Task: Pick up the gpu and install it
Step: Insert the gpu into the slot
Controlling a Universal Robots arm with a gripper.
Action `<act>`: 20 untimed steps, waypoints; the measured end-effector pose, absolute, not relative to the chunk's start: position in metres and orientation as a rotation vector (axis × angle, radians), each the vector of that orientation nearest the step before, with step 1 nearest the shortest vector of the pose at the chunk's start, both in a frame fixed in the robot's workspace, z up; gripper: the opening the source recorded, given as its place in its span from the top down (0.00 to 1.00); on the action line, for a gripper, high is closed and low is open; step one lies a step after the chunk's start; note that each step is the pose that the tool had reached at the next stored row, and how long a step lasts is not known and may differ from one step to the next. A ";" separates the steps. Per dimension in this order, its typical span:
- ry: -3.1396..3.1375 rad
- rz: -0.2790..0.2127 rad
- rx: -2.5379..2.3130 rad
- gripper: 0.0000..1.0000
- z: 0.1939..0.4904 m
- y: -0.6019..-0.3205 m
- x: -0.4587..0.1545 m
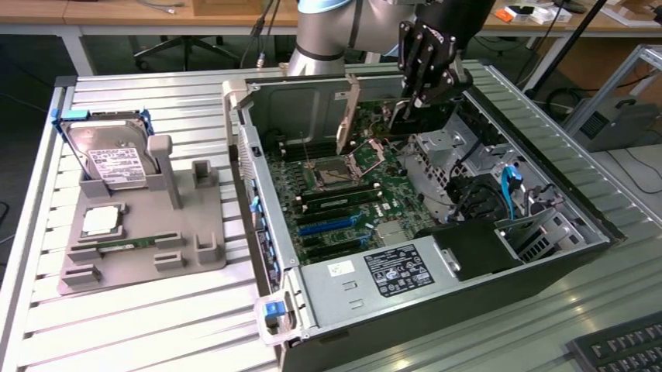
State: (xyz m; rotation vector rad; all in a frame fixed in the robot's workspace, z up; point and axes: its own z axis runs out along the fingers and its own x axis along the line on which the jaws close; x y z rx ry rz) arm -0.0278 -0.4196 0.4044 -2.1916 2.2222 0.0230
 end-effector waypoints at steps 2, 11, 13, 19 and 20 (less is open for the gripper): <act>2.222 0.023 -2.192 0.73 0.404 -0.420 -0.028; 2.222 0.023 -2.192 0.73 0.401 -0.422 -0.029; 2.222 0.023 -2.192 0.73 0.400 -0.423 -0.029; 2.222 0.023 -2.192 0.73 0.399 -0.424 -0.030; 2.222 0.023 -2.192 0.73 0.399 -0.424 -0.030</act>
